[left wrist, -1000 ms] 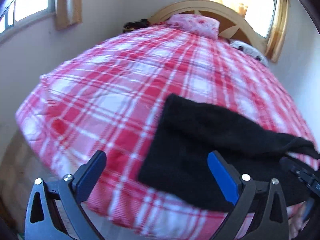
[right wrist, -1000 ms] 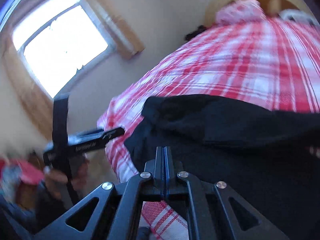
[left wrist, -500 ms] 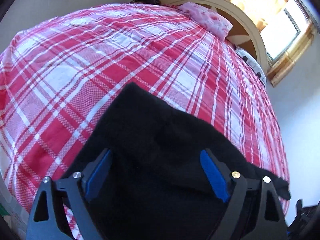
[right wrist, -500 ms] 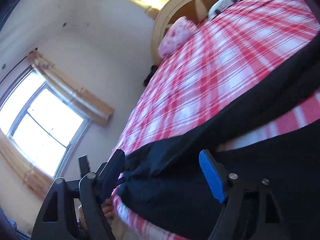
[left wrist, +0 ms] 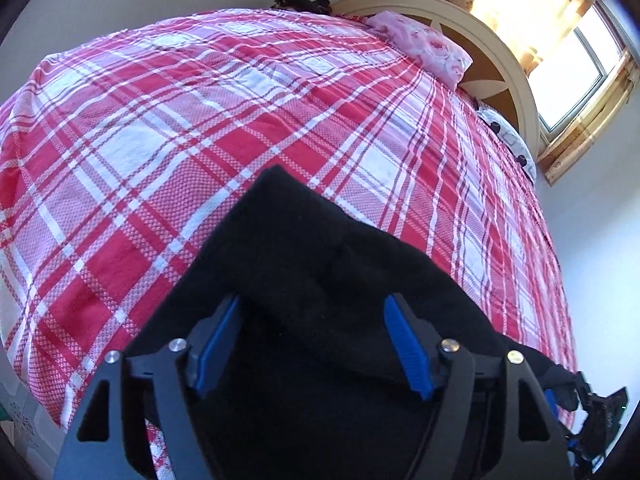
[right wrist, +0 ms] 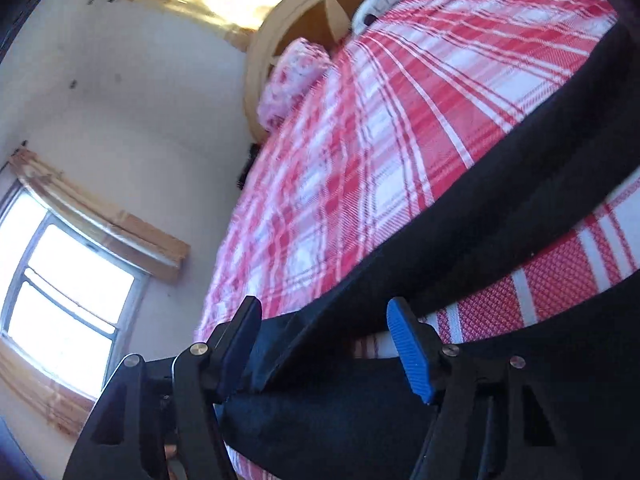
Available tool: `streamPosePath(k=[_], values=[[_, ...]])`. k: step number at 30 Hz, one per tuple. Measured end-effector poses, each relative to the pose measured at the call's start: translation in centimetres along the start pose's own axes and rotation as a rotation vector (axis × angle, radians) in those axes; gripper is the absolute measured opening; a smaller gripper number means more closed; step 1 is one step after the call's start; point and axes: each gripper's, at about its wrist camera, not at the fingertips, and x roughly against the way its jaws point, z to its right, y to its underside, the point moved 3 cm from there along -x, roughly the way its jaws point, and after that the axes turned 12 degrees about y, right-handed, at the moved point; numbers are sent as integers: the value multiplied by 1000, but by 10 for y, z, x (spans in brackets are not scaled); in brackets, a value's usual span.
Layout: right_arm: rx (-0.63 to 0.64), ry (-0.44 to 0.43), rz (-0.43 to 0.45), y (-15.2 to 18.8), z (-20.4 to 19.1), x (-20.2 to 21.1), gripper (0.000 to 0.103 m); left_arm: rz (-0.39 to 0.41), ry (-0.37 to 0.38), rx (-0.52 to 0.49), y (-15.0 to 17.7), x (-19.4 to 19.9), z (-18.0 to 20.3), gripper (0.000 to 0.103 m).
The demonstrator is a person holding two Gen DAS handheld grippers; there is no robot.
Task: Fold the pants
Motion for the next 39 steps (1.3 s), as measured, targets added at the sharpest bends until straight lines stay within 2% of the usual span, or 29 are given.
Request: streamPosePath(k=[4,6,8,9,10,11,12,15,19,23,26,34,37,39], values=[[-53,1,-36,2,9,-12,67,6,46,77,-6,5,-10,81],[-51,6,-34,3,11,-13,67,14,45,74,-8,1,-8,79],[-60,1,-29,2,14,-13,67,23,27,23,-7,-2,2,55],[-65,-2,-26,2,15,-12,67,18,43,-1,-6,-5,6,27],[-65,-3,-24,1,15,-12,67,4,76,-9,-4,-8,9,15],[-63,-1,-21,1,16,-11,67,-18,117,-3,-1,-12,11,15],[-59,1,-16,1,17,-10,67,-26,123,-7,1,-14,13,13],[-59,20,6,0,24,-4,67,-13,94,-37,4,-15,16,12],[-111,5,11,-3,31,0,67,-28,122,10,5,-18,15,12],[-95,19,8,-8,23,0,67,40,77,-73,2,-5,27,10],[-79,31,5,-13,17,-5,67,69,89,-96,-7,3,34,10],[-137,234,-73,-25,10,-31,67,86,157,-71,-8,13,37,7],[-75,314,-82,-25,1,-39,67,109,171,-91,-10,23,42,7],[-42,323,-52,-23,-2,-39,29,118,176,-94,-11,30,42,7]])
